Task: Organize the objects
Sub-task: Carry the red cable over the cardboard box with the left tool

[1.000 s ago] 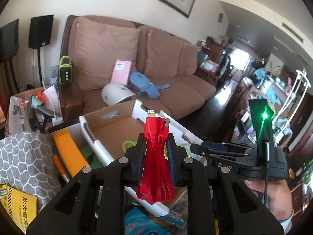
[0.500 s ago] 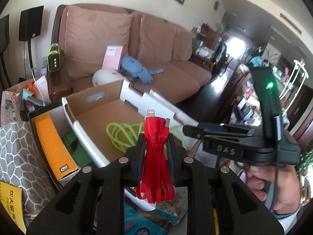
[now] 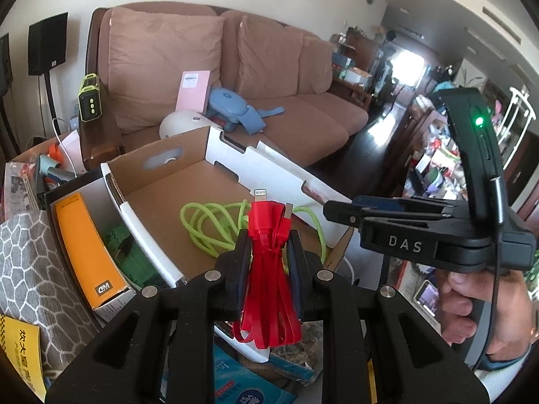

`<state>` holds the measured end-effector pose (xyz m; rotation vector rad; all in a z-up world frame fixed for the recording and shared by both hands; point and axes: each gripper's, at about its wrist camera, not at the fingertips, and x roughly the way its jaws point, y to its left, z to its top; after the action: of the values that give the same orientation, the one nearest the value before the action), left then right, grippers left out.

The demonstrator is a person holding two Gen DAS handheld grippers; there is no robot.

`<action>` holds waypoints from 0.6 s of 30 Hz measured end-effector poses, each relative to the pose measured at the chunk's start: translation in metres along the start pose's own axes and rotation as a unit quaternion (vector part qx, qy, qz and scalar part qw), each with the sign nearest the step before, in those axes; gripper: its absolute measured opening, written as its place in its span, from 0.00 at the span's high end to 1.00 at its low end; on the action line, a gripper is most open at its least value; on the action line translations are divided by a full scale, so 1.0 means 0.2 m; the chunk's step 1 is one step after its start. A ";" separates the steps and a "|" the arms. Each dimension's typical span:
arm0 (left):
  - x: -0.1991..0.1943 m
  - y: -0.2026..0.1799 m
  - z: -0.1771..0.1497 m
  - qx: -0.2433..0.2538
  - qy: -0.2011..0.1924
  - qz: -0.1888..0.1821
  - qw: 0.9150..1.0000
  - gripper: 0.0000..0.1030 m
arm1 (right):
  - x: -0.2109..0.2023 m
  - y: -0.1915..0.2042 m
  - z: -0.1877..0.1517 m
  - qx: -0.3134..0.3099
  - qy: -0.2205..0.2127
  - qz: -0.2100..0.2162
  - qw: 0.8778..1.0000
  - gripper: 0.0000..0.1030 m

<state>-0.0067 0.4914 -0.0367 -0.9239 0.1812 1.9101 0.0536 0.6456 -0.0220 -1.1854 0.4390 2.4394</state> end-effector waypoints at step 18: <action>0.02 0.00 -0.01 0.008 0.019 0.006 1.000 0.81 | 0.01 -0.01 0.00 0.001 0.000 -0.003 1.000 0.55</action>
<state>-0.0066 0.4931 -0.0395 -0.9503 0.2241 1.9007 0.0538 0.6467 -0.0232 -1.1853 0.4368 2.4330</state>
